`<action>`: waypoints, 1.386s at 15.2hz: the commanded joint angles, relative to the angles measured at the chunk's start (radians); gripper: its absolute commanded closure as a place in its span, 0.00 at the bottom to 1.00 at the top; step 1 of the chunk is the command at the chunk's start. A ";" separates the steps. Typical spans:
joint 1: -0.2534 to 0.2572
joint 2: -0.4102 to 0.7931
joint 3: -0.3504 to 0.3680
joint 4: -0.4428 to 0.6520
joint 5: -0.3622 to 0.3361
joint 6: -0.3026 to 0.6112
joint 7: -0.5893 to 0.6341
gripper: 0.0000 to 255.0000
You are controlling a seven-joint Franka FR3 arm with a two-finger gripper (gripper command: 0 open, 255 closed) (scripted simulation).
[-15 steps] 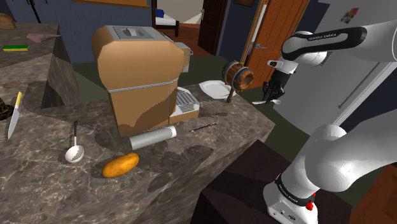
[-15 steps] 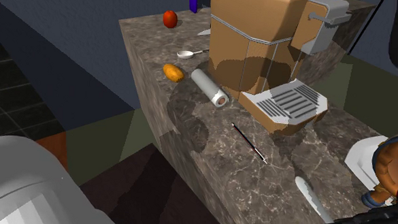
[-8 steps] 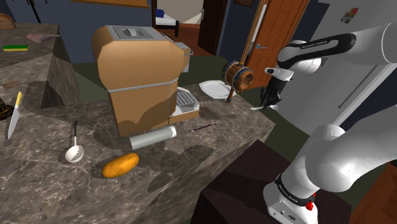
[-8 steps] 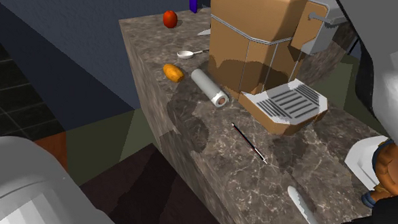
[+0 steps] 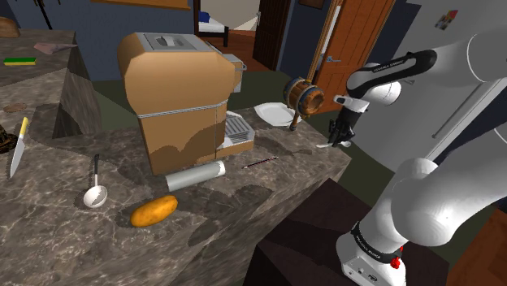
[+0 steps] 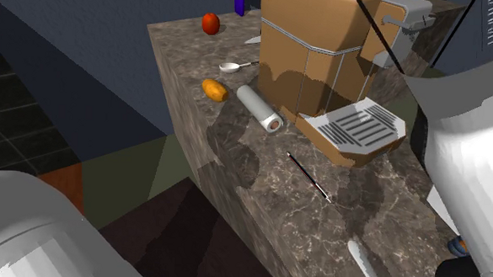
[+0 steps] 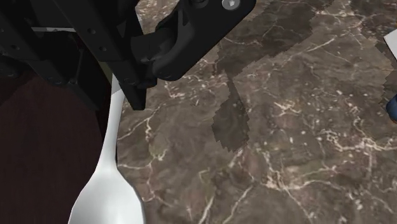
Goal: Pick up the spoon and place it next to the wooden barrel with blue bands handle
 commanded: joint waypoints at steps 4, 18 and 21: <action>0.045 0.075 -0.053 -0.028 0.059 0.082 -0.058 1.00; 0.154 0.380 -0.135 -0.051 0.435 0.223 -0.362 1.00; 0.154 0.380 -0.135 -0.051 0.435 0.223 -0.362 1.00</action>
